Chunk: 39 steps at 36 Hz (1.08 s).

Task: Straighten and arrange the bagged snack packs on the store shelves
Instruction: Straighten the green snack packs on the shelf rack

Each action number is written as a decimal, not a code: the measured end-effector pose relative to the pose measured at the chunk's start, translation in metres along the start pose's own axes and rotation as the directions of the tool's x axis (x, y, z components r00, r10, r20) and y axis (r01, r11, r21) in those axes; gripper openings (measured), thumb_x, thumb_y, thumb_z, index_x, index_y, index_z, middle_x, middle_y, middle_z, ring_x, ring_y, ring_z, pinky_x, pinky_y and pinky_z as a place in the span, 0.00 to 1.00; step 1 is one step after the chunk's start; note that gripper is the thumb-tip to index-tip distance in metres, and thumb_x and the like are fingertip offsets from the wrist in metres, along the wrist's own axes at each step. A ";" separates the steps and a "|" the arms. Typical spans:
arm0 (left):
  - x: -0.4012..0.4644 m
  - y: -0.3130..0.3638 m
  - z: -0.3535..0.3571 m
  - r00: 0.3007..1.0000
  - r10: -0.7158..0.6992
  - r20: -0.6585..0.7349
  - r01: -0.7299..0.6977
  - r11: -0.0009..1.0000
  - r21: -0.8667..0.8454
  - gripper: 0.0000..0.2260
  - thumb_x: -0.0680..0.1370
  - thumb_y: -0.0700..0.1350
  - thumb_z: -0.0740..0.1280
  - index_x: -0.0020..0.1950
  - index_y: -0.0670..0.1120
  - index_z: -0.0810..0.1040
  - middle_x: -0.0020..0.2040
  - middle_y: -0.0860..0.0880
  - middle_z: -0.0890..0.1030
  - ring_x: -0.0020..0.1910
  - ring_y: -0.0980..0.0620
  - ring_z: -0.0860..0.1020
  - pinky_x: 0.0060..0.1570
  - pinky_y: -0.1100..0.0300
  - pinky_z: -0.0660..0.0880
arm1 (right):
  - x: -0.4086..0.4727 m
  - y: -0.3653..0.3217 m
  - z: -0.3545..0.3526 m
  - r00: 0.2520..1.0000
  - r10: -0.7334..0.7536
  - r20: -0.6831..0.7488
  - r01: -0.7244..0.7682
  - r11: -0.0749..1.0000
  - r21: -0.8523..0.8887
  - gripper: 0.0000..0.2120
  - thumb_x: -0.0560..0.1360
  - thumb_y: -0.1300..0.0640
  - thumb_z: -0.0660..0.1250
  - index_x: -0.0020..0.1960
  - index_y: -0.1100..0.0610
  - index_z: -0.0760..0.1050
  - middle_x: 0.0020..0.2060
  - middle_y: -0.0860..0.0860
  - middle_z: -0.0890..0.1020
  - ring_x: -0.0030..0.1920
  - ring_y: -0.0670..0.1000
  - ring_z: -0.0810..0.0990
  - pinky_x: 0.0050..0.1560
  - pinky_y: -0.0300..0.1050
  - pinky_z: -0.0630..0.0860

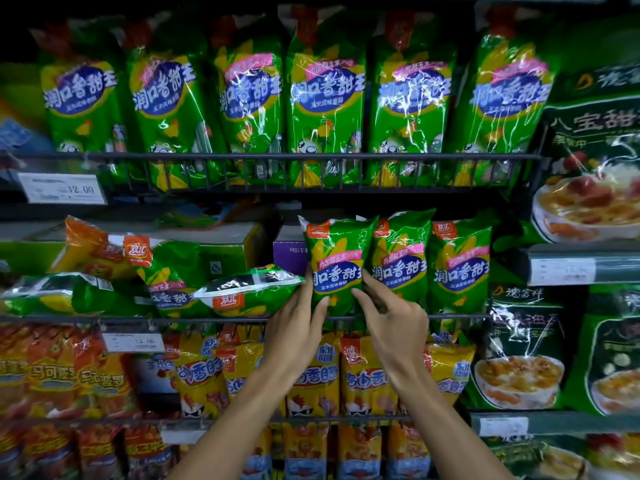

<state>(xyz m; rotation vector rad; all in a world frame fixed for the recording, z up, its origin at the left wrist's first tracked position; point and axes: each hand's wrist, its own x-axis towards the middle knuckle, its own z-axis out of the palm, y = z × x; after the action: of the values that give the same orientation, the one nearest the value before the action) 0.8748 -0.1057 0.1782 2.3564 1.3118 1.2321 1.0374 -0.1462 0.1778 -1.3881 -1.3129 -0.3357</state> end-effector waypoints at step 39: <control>-0.070 -0.083 -0.101 0.991 0.017 -0.133 -0.049 0.969 -0.241 0.33 0.81 0.53 0.64 0.76 0.76 0.48 0.77 0.74 0.54 0.76 0.65 0.62 0.70 0.71 0.61 | -0.023 -0.095 0.046 0.787 0.140 0.600 -0.300 0.938 0.175 0.43 0.68 0.36 0.70 0.78 0.46 0.59 0.68 0.36 0.69 0.65 0.37 0.71 0.70 0.44 0.71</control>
<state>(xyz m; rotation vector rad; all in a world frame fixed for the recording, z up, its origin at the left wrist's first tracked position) 0.7303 -0.1335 0.1607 2.1654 1.0874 1.4863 0.9308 -0.1446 0.1931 -1.4487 -1.5896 0.4590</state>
